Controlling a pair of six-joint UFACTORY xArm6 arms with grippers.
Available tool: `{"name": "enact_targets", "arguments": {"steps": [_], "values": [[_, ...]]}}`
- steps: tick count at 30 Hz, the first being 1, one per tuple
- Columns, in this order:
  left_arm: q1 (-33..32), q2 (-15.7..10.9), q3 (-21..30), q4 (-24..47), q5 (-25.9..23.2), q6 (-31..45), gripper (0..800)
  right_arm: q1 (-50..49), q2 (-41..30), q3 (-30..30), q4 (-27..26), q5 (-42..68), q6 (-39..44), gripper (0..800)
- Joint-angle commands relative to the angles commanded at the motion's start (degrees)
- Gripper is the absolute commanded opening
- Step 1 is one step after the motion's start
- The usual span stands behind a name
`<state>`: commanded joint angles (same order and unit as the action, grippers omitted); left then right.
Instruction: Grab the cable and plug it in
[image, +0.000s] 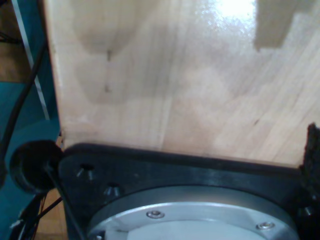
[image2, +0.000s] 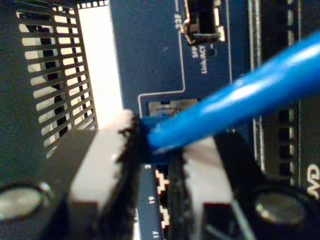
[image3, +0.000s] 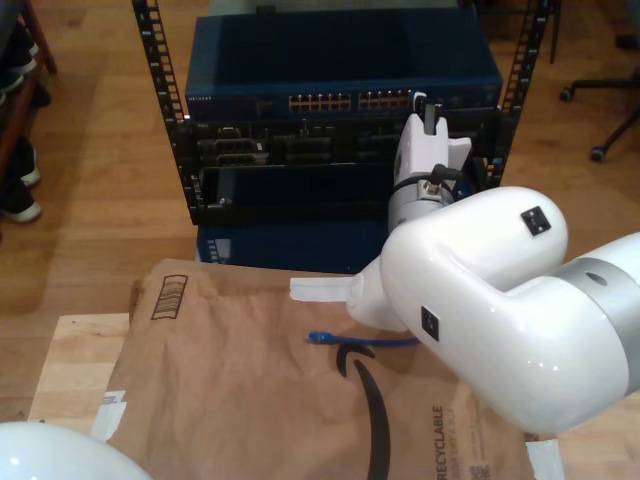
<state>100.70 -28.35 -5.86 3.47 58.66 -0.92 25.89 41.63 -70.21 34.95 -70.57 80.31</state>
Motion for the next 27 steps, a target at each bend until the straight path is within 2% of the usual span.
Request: {"name": "enact_targets", "arguments": {"steps": [15,16,18,23,27], "values": [[0.0,0.0,0.0,0.0,0.0,0.0,800,-0.1,2.2,-2.9,-0.1,1.1,0.8,6],[0.0,0.0,0.0,0.0,0.0,0.0,800,-0.1,2.1,-2.8,-0.1,1.1,0.7,51],[0.1,0.0,0.0,0.1,0.0,0.0,800,-0.1,1.8,-2.8,-0.7,1.6,0.6,226],[0.1,0.0,0.0,0.0,0.0,0.0,800,0.0,0.6,-1.7,-0.7,2.0,0.6,307],[0.0,0.1,0.0,0.0,0.0,0.0,800,0.0,-4.4,5.2,-0.7,2.1,0.6,353]]}}
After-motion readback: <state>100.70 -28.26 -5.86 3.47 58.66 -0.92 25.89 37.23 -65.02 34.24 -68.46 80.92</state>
